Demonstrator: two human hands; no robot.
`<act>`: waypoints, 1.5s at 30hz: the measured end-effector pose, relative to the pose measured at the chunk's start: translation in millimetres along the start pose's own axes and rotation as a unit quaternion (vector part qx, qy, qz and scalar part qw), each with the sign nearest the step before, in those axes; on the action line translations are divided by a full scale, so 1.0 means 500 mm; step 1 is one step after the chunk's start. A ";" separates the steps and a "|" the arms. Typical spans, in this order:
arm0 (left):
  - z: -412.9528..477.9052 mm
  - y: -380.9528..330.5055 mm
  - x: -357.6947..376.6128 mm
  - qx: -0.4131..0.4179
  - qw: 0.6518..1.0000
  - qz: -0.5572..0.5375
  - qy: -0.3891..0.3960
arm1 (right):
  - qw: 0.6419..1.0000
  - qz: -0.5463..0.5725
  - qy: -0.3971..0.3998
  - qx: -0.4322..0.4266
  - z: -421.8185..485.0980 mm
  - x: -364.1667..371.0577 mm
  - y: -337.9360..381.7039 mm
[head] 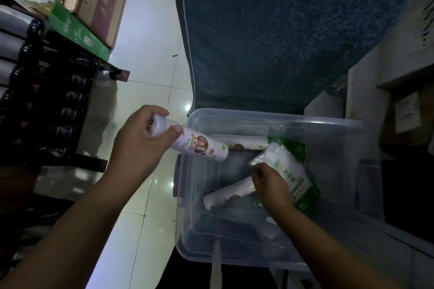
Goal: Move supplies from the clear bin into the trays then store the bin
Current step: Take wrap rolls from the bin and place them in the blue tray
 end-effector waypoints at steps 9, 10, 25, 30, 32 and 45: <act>-0.013 0.055 -0.026 -0.023 0.997 -0.024 -0.072 | 0.892 -0.345 0.195 -0.219 0.020 0.220 -0.045; -0.014 0.058 -0.027 -0.024 0.996 -0.027 -0.079 | 0.888 -0.354 0.195 -0.219 0.027 0.225 -0.048; -0.067 -0.040 -0.090 0.011 0.996 -0.014 -0.089 | 0.976 -0.184 0.116 -0.003 -0.104 -0.032 -0.027; -0.097 -0.117 -0.106 0.065 0.995 -0.038 -0.063 | 0.994 -0.104 -0.007 0.039 -0.235 -0.165 0.035; -0.117 -0.165 -0.103 0.083 0.994 -0.056 -0.049 | 0.995 -0.070 -0.060 0.048 -0.302 -0.210 0.065; -0.362 -0.535 0.063 0.242 0.935 -0.212 0.149 | 0.923 -0.012 -0.354 0.149 -0.794 -0.452 0.039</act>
Point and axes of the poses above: each hand's wrist, its own z-axis towards the middle knuckle, its own x-axis out of the palm, y = z × x, the point moved 10 cm from there along z, towards the middle knuckle, and after that the axes turned 11 degrees about z, right-handed, at the moved point
